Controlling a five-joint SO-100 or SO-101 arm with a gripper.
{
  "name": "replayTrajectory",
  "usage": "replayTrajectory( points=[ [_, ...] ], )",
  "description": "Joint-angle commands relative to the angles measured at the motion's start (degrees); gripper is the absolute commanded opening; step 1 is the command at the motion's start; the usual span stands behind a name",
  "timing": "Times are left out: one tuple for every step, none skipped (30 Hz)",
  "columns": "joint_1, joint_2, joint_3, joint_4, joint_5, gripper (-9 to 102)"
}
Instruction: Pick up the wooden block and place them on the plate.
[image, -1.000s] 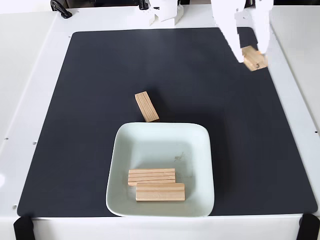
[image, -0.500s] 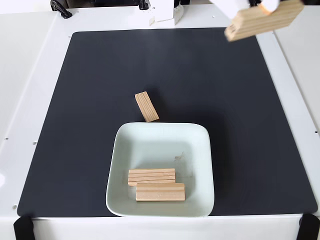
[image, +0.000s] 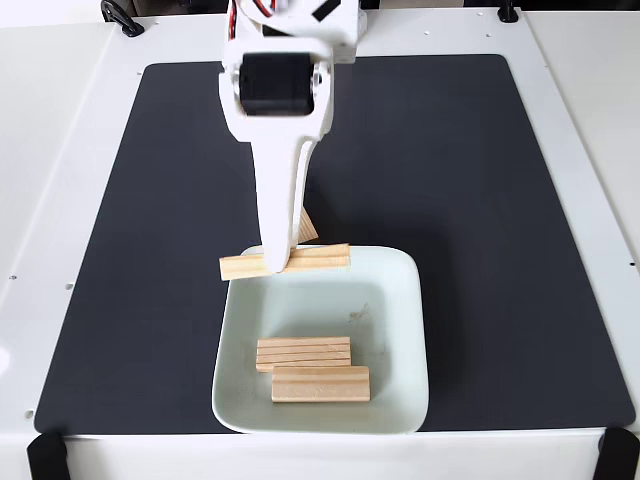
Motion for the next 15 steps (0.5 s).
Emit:
replayTrajectory(
  points=[
    [-0.09, -5.36, -14.06, 9.49, -0.62, -1],
    [-0.18, -7.29, -16.52, 11.07, -0.53, -1],
    [-0.35, -9.14, -18.72, 12.13, -0.44, -1],
    [-0.79, -10.55, -20.39, 12.30, 0.53, -1],
    [-0.97, -11.95, -21.97, 12.39, 1.85, -1],
    [-1.14, -13.10, -23.38, 12.30, 2.55, -1],
    [-1.32, -13.97, -24.52, 12.13, 3.16, -1],
    [-1.49, -14.59, -25.22, 12.13, 3.52, -1],
    [-1.67, -15.03, -25.49, 12.13, 3.69, -1],
    [-1.76, -15.56, -25.75, 12.13, 3.69, -1],
    [-1.85, -16.08, -25.84, 12.04, 3.78, -1],
    [-1.93, -16.44, -25.84, 12.04, 3.78, -1],
    [-2.37, -16.70, -25.84, 12.04, 3.78, -1],
    [-2.46, -17.14, -25.84, 12.04, 3.78, -1],
    [-2.55, -17.58, -25.93, 12.04, 3.78, -1]
  ],
)
